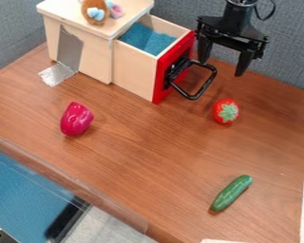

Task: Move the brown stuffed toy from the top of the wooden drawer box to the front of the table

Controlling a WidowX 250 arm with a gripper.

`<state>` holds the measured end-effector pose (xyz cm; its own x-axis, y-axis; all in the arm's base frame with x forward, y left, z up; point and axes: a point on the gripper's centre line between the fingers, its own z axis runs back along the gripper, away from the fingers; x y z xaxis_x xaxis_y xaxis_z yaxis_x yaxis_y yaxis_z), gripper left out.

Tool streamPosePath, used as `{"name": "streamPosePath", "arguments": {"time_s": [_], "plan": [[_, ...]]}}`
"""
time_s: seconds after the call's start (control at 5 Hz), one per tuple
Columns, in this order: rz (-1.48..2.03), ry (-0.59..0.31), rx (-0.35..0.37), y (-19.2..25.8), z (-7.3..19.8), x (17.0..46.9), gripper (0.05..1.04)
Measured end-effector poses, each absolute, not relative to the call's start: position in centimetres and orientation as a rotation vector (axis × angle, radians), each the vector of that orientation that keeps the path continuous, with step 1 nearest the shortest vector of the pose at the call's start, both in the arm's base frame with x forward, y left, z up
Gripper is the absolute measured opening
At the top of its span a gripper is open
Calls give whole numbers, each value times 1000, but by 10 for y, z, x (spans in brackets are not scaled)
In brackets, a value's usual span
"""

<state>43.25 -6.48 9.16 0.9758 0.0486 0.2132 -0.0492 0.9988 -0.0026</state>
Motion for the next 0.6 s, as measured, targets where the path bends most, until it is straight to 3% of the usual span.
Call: {"name": "streamPosePath", "arguments": {"time_s": [0.2, 0.4, 0.6], "plan": [[53, -171, 8, -65, 74, 431, 1001], [96, -166, -8, -57, 87, 436, 1001], [148, -208, -42, -35, 119, 445, 1001]]}}
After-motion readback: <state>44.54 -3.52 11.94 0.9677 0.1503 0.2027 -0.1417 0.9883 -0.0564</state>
